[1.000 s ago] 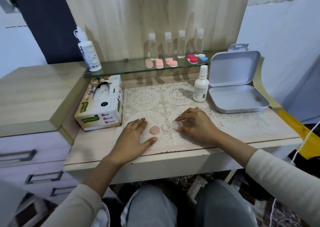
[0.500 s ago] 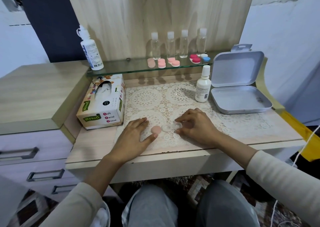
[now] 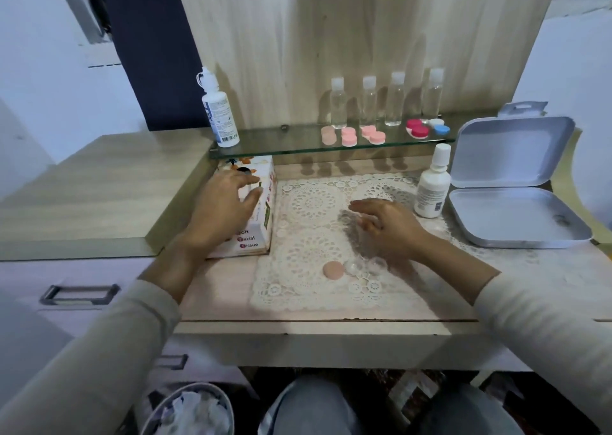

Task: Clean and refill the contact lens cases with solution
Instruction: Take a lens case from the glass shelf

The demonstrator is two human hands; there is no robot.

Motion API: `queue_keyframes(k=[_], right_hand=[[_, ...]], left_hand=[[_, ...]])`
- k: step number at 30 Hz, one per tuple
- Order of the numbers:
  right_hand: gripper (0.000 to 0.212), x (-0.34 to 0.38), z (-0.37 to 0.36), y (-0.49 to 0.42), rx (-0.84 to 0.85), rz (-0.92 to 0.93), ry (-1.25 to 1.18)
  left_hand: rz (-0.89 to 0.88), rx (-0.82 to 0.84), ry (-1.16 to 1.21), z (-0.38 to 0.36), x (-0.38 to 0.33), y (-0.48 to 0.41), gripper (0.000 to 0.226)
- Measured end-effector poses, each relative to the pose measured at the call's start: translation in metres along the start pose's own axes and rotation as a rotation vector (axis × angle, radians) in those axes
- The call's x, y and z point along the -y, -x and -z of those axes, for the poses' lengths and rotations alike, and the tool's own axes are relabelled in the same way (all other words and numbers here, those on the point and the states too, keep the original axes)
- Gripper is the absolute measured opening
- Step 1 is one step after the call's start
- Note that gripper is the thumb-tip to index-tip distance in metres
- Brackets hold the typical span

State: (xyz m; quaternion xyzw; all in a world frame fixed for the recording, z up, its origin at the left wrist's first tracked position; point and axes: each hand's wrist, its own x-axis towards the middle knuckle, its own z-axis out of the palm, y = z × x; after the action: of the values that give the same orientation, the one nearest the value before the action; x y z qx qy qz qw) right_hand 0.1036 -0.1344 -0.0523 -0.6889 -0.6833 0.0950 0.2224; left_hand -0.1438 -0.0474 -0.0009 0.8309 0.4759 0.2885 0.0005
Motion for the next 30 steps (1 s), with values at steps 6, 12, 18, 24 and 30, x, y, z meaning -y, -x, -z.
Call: queue_keyframes(k=[6,12,18,24,30], right_hand=[[0.039,-0.009,-0.003,-0.019,0.073,0.028,0.094],[0.038,-0.021,-0.011,-0.017,0.038,0.073,0.078],[0.039,-0.029,-0.019,-0.021,0.003,0.095,0.054],[0.039,-0.032,-0.022,-0.021,-0.004,0.104,0.045],[0.039,-0.029,-0.019,-0.021,0.025,0.086,0.042]], left_hand=[[0.092,0.166,-0.220,-0.004,0.040,-0.040,0.027],[0.057,0.301,-0.436,-0.018,0.052,-0.057,0.031],[0.087,0.335,-0.427,-0.030,0.058,-0.056,0.022],[0.087,0.218,-0.339,-0.028,0.056,-0.053,0.019],[0.021,0.035,-0.308,-0.021,0.060,-0.047,0.020]])
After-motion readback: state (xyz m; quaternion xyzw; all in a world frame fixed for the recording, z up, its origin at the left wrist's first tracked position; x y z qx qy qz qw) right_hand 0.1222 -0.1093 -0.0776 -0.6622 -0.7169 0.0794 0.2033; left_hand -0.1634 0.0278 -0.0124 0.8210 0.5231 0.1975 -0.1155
